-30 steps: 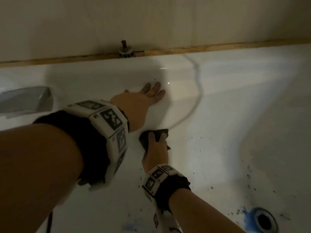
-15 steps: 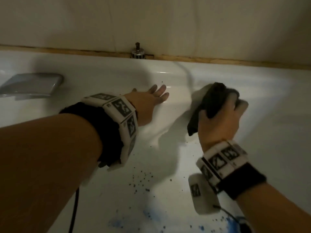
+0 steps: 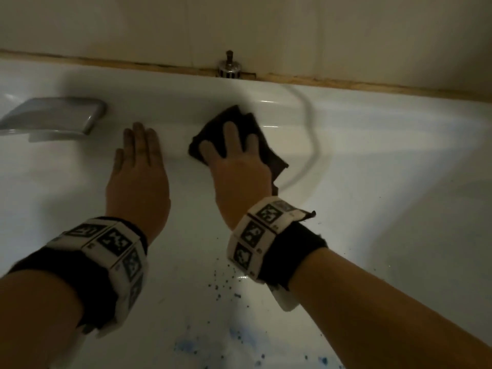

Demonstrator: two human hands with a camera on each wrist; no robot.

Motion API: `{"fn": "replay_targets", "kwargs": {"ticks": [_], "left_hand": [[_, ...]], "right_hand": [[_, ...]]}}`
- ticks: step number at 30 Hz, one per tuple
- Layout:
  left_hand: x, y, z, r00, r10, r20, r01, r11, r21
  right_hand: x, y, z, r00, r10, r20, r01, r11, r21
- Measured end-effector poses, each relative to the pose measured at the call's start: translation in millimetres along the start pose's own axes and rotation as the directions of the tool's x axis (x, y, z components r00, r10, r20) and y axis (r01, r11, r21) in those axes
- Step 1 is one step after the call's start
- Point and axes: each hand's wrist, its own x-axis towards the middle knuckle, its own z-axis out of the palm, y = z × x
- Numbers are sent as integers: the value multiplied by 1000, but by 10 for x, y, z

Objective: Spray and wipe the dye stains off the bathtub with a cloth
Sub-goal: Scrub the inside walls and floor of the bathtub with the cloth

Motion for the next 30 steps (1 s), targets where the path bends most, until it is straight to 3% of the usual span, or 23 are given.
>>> {"fn": "replay_targets", "kwargs": {"ticks": [2,4,5,6,7,9,10,11,13,15,17,22,24,28,30], "left_hand": [[5,-64,69,998,33,-47,-34,999,-15],[-2,-142,124,988,113,-107,-116,993,-16],[0,-170,146,982,139,-126,-142,990,-22],[14,-182,164,977,159,-145,-165,986,-30],[36,-184,160,970,175,-168,-183,982,-36],[72,-176,131,960,201,-197,-213,976,-44],[75,-187,135,956,215,-199,-229,972,-51],[70,-206,143,957,221,-190,-237,969,-64],[57,-236,170,957,219,-190,-239,967,-90],[48,-240,188,956,214,-199,-241,963,-120],[51,-237,187,955,209,-211,-241,960,-139],[80,-257,195,939,247,-237,-268,961,-61],[87,-264,184,940,263,-219,-269,963,5],[46,-249,115,963,213,-167,-201,976,85],[7,-258,115,981,172,-91,-161,980,114]], "right_hand": [[-68,-123,255,978,-183,96,179,982,55],[-202,-163,506,863,-336,378,353,935,24],[-303,-98,616,811,-336,479,367,930,32],[-421,16,680,803,-277,527,289,955,62],[-547,124,693,837,-184,515,147,983,112],[-797,329,670,951,74,299,-162,947,279],[-904,419,600,959,217,183,-270,895,355],[-969,489,495,930,357,87,-358,827,433],[-980,653,313,822,555,-129,-441,763,472],[-826,755,149,702,656,-279,-477,723,499],[-533,741,137,657,683,-319,-482,706,519],[-131,426,521,722,585,-370,-486,809,330],[-155,290,684,801,484,-352,-409,872,268],[-203,115,1070,966,231,-120,-218,969,114],[-287,74,1207,981,109,158,-123,989,81]]}}
